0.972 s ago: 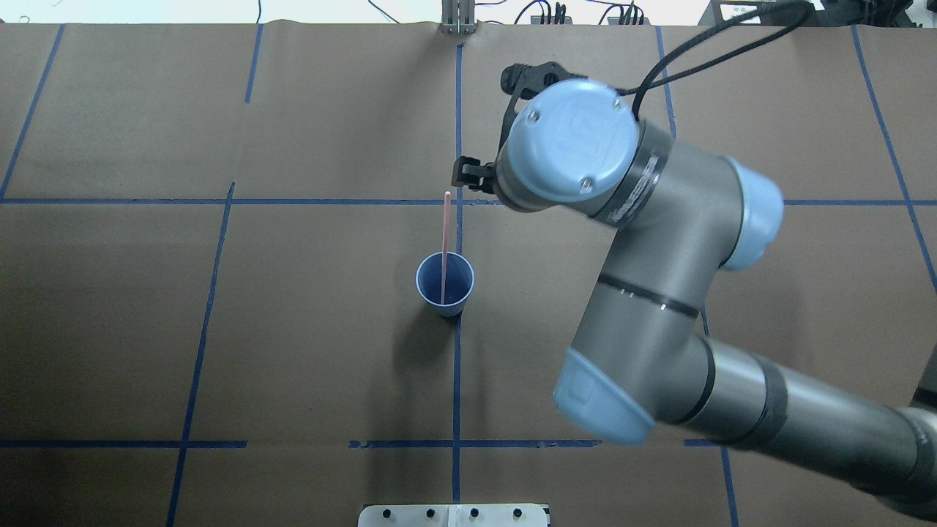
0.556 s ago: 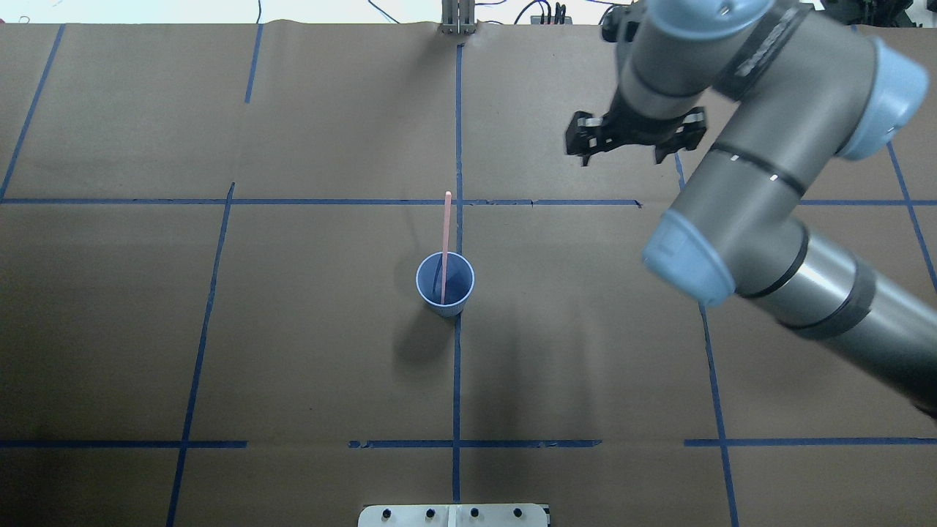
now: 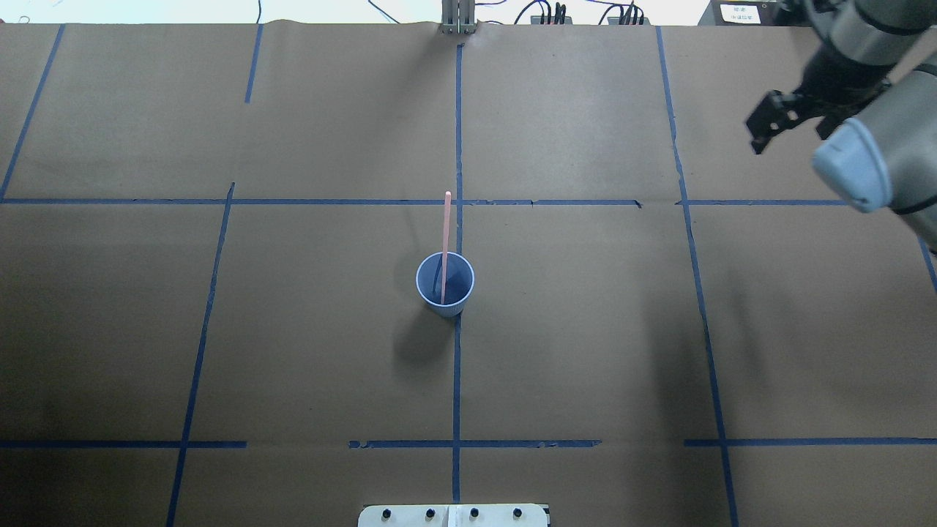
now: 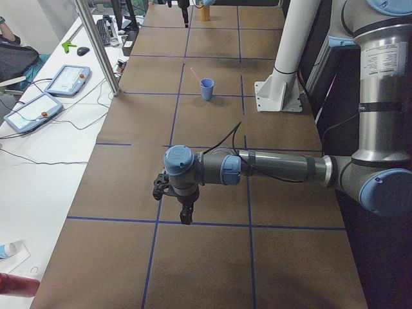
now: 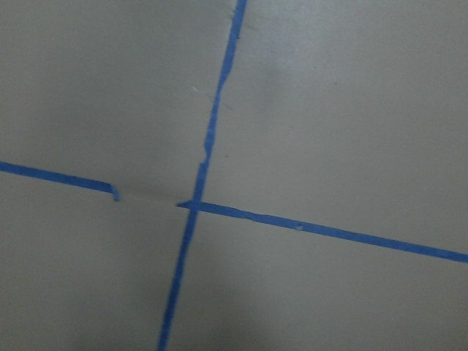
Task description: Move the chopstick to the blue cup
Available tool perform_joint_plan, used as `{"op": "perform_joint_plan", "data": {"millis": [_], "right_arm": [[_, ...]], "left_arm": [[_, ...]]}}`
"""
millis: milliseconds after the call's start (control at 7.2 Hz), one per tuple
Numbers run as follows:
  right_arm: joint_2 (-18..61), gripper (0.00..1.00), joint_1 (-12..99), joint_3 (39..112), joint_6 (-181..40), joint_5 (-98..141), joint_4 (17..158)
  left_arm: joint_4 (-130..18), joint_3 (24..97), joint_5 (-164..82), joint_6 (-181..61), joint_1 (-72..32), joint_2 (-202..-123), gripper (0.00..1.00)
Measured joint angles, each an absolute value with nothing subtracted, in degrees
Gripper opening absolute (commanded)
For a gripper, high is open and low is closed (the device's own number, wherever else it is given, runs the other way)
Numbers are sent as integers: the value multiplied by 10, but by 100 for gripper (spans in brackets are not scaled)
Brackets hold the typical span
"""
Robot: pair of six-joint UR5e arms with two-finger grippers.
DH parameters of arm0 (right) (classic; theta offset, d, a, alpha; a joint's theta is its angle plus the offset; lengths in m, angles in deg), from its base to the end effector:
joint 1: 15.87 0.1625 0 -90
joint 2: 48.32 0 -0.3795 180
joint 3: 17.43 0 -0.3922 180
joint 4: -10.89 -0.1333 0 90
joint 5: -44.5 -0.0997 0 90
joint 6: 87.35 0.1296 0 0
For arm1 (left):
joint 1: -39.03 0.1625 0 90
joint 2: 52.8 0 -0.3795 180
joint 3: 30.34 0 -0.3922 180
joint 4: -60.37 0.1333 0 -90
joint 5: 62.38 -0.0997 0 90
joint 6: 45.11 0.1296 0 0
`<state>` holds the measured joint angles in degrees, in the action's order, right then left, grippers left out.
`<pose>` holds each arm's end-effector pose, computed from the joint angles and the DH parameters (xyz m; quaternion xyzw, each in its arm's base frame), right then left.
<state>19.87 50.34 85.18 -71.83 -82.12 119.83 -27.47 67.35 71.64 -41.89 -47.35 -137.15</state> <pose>-0.1861 -0.5610 0.3668 0.0157 -0.3362 -0.1100 0.9352 -0.0145 -0.4559 0.6196 -0.0023 0.3748 0.0549 0.9255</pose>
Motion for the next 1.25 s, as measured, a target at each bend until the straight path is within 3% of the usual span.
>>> {"op": "perform_joint_plan", "data": {"millis": [694,1250], "right_arm": [[497,100,667,848,-899,-855,1010],[536,100,685,849,-899,-863,999]], "left_arm": [[-283,658,715,-419,-474,-1368,100],[-283,654,715,-418,-474,-1367,100]]}}
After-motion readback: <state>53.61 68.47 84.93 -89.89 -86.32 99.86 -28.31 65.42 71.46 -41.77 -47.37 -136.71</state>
